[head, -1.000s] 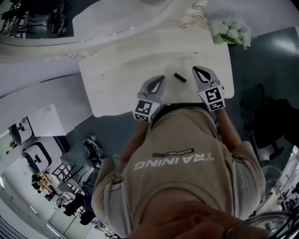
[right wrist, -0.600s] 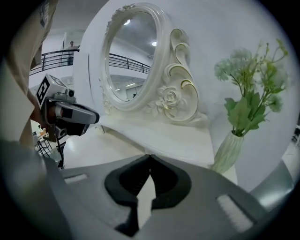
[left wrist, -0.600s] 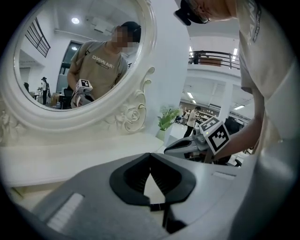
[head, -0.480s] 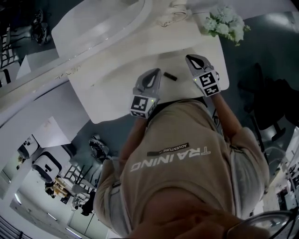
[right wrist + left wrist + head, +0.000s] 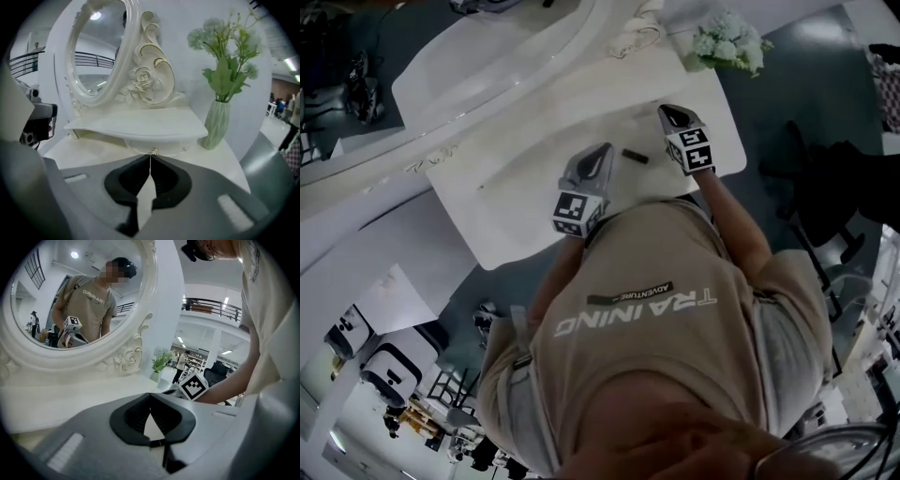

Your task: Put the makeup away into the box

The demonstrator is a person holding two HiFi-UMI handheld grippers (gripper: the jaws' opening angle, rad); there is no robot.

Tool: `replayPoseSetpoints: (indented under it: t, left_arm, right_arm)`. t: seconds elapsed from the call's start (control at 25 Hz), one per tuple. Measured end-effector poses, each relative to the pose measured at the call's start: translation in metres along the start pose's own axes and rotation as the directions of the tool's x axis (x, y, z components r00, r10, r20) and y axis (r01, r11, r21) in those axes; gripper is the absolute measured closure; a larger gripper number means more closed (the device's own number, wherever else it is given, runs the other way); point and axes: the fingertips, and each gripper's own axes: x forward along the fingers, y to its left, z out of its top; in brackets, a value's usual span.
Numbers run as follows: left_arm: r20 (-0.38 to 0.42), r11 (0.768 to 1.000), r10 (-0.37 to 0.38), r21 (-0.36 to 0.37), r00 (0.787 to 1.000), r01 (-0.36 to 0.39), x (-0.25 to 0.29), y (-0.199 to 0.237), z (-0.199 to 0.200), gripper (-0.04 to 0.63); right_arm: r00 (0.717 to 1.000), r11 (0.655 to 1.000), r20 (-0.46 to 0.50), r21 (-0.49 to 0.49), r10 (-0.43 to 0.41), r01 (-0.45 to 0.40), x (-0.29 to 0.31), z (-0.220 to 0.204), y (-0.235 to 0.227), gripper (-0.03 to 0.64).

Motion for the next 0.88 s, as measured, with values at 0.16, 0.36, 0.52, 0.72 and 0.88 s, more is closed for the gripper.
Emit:
replayPoseSetpoints:
  t: [0.16, 0.36, 0.52, 0.72, 0.88]
  left_arm:
    - [0.009, 1.0, 0.0, -0.006, 1.0, 0.0, -0.016, 0.012, -0.008, 0.589]
    - [0.042, 0.999, 0.023, -0.027, 0.999, -0.021, -0.032, 0.03, -0.011, 0.589]
    - [0.059, 0.996, 0.071, -0.061, 0.996, -0.068, -0.051, 0.04, -0.012, 0.589]
    - [0.071, 0.992, 0.108, -0.07, 0.992, -0.103, -0.071, 0.041, -0.013, 0.589]
    - [0.081, 0.99, 0.129, -0.068, 0.988, -0.124, -0.078, 0.042, -0.013, 0.589]
  right_arm:
    - [0.997, 0.997, -0.027, 0.013, -0.073, 0.073, 0.004, -0.006, -0.002, 0.515]
    - [0.997, 0.998, -0.046, -0.025, -0.067, 0.066, 0.018, -0.003, 0.001, 0.489]
    - [0.994, 0.997, -0.078, -0.02, -0.072, 0.07, 0.031, -0.005, 0.002, 0.439]
    - [0.991, 0.995, -0.11, 0.059, -0.073, 0.08, 0.041, -0.006, -0.006, 0.442]
    - [0.991, 0.996, -0.122, 0.065, -0.06, 0.068, 0.045, -0.006, -0.004, 0.459]
